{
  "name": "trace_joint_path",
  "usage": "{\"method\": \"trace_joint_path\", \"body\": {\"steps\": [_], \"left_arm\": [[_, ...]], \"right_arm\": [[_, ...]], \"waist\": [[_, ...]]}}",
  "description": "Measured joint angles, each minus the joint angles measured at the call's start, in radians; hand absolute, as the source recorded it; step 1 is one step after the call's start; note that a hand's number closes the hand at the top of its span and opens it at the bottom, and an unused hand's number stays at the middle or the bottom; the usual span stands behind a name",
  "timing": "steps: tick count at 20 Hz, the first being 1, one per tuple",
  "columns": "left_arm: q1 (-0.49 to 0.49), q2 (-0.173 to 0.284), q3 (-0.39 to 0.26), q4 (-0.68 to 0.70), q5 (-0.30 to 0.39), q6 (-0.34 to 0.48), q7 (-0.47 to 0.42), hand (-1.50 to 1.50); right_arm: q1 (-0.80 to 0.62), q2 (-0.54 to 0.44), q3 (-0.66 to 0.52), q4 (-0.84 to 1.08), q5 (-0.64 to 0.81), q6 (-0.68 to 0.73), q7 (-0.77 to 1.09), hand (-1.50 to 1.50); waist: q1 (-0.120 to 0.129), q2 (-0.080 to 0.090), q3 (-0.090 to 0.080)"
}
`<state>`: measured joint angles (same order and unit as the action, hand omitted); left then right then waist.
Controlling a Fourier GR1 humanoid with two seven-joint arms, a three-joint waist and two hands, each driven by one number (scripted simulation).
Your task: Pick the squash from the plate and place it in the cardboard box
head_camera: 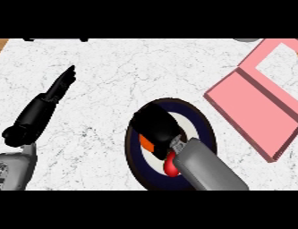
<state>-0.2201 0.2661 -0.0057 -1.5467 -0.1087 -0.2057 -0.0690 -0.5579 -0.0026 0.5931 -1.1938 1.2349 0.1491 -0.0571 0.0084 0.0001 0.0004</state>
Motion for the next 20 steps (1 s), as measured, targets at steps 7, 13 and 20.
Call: {"method": "trace_joint_path", "body": {"steps": [7,13,20], "left_arm": [[-0.010,-0.015,-0.011,0.009,-0.014,0.003,0.008,0.00],[0.015,-0.001,0.011,-0.001,-0.002,-0.016,-0.005,0.00],[0.032,0.004,0.019,-0.017,-0.001,-0.020,-0.005,0.00]], "right_arm": [[-0.067,0.002,-0.044,-0.059,-0.125,-0.050,0.341,1.50],[-0.142,0.002,-0.043,-0.236,-0.131,-0.009,0.562,1.50],[-0.232,-0.001,-0.228,-0.330,-0.110,-0.066,0.780,1.50]], "waist": [[0.005,0.000,0.000],[-0.002,-0.004,-0.001],[-0.007,-0.004,-0.001]]}}
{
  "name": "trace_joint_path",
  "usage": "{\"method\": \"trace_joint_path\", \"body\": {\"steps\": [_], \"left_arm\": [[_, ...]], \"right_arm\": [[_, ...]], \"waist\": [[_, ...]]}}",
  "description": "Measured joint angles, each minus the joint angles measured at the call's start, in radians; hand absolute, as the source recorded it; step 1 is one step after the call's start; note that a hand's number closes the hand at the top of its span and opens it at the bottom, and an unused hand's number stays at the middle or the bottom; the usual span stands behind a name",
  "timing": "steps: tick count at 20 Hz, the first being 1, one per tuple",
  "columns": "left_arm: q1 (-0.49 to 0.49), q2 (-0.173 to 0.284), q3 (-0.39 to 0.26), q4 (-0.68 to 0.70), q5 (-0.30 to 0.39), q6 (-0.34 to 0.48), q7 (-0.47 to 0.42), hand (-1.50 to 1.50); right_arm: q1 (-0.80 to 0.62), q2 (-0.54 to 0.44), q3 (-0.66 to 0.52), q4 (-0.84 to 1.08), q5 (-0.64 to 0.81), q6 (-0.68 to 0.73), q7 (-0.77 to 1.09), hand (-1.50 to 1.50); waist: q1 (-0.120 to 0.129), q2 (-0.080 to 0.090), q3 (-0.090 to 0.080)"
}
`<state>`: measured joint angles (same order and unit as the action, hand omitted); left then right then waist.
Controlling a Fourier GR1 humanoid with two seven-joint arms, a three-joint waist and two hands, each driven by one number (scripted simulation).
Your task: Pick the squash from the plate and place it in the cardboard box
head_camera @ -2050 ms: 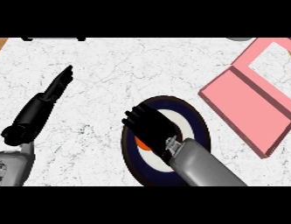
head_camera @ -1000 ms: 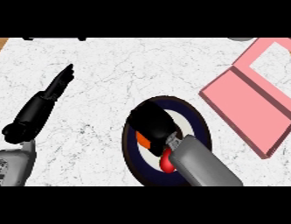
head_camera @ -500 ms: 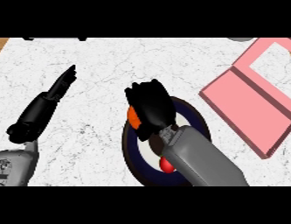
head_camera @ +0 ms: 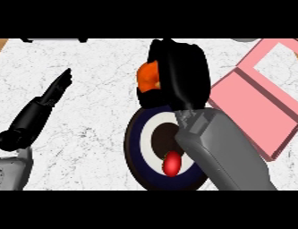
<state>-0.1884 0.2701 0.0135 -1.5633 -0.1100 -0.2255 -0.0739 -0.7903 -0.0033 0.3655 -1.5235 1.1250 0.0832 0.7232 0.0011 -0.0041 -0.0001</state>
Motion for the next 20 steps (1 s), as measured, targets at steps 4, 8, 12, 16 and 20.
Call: {"method": "trace_joint_path", "body": {"steps": [4,8,12,16,20], "left_arm": [[-0.005,-0.009,-0.003,0.004,-0.016,0.011,0.000,0.00],[-0.024,-0.006,0.010,0.023,-0.008,-0.002,0.000,0.00],[-0.026,-0.004,0.016,0.027,-0.012,-0.009,-0.005,0.00],[-0.039,-0.010,0.017,0.030,-0.016,-0.007,0.001,0.00],[-0.024,-0.020,0.010,0.023,-0.023,-0.003,-0.006,0.00]], "right_arm": [[0.013,-0.044,-0.098,-0.051,0.010,-0.005,0.044,1.50],[-0.003,-0.100,-0.214,-0.036,-0.011,-0.018,0.033,1.50],[-0.001,-0.188,-0.302,0.012,-0.038,0.003,-0.026,1.50],[0.016,-0.266,-0.360,0.079,-0.091,0.091,-0.081,1.50],[0.044,-0.323,-0.424,0.159,-0.177,0.212,-0.128,1.50]], "waist": [[-0.005,0.001,0.000],[-0.003,0.003,0.000],[-0.001,0.004,0.000],[-0.002,0.005,0.000],[-0.001,0.005,0.000]]}}
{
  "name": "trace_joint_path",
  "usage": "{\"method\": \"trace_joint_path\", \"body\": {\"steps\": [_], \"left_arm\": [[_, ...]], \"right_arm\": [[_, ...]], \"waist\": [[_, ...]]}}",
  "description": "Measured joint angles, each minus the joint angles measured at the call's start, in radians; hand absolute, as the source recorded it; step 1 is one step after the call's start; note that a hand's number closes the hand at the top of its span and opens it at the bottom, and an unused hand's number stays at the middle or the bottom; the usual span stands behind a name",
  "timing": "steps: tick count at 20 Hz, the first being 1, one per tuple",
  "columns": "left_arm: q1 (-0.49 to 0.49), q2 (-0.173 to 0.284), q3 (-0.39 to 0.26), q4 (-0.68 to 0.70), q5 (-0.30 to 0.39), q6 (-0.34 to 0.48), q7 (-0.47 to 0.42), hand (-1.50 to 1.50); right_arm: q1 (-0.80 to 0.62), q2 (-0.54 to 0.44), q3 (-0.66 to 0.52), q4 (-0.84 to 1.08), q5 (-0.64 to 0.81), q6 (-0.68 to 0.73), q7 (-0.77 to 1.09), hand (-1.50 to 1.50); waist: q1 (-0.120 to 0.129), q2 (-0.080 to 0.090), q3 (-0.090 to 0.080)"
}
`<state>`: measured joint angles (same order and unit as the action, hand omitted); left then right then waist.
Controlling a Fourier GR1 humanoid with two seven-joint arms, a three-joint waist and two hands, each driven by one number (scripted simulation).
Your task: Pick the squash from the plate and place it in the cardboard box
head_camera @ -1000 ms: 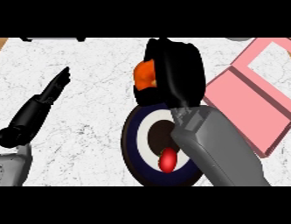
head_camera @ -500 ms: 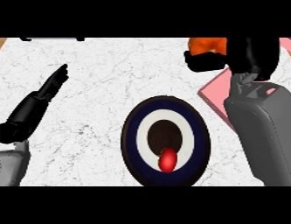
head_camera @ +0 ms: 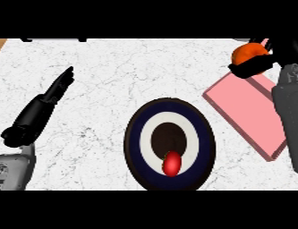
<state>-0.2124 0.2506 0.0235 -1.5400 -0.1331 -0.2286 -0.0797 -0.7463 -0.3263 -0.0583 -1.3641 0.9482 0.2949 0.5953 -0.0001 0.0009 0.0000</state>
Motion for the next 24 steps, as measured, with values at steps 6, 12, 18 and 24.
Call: {"method": "trace_joint_path", "body": {"steps": [6,12,18,24], "left_arm": [[-0.001,-0.016,-0.007,-0.008,-0.013,0.009,0.004,0.00],[-0.002,-0.013,0.000,-0.014,-0.014,0.000,0.011,0.00],[0.010,-0.011,0.008,-0.027,-0.010,-0.009,0.013,0.00],[0.014,-0.011,0.012,-0.022,-0.011,-0.006,0.013,0.00]], "right_arm": [[0.041,-0.100,-0.057,0.121,-0.081,0.132,-0.120,1.50],[0.068,-0.159,-0.087,0.195,-0.152,0.264,-0.216,-1.50],[0.100,-0.144,-0.150,0.164,-0.248,0.219,-0.375,-1.50],[0.042,-0.023,-0.412,0.146,-0.483,0.046,-0.409,-1.50]], "waist": [[0.002,0.001,0.000],[0.003,0.000,0.000],[0.001,-0.001,0.001],[-0.009,-0.005,0.003]]}}
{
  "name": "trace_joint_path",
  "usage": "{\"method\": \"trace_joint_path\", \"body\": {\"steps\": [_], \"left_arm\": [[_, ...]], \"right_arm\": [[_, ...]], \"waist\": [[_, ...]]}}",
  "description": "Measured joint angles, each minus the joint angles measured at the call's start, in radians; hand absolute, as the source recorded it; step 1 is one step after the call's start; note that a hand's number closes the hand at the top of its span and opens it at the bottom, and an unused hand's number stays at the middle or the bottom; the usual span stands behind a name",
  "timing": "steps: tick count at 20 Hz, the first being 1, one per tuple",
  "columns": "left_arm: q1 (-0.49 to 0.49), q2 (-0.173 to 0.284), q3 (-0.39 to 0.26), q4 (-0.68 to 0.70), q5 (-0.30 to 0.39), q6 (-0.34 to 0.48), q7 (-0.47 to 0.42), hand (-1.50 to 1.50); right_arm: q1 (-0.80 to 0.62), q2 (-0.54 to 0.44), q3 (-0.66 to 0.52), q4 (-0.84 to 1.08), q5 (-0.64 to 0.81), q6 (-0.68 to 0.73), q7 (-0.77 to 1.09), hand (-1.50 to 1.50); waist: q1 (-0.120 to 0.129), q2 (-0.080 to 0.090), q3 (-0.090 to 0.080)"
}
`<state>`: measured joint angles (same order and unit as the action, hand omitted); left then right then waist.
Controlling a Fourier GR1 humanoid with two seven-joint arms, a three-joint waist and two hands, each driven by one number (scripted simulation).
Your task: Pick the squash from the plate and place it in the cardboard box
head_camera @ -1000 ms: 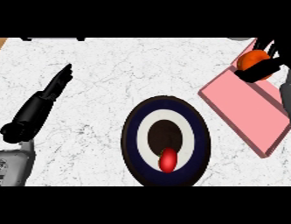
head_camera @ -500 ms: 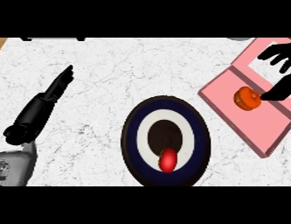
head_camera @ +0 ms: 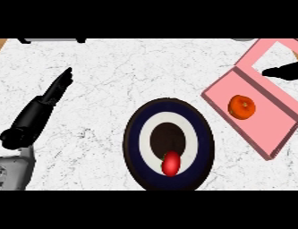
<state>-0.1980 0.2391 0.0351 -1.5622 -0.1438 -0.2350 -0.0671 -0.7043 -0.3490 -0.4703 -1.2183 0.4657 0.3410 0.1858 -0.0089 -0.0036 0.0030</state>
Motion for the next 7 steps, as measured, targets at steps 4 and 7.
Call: {"method": "trace_joint_path", "body": {"steps": [4,7], "left_arm": [[-0.014,-0.009,-0.007,0.019,-0.009,0.004,-0.003,0.00],[-0.010,-0.010,-0.008,0.013,-0.009,0.001,-0.002,0.00]], "right_arm": [[-0.036,0.022,-0.148,0.042,-0.121,-0.078,0.024,-1.50],[-0.020,0.001,-0.226,0.071,-0.183,-0.113,0.004,-1.50]], "waist": [[0.002,0.004,-0.001],[0.006,0.004,-0.002]]}}
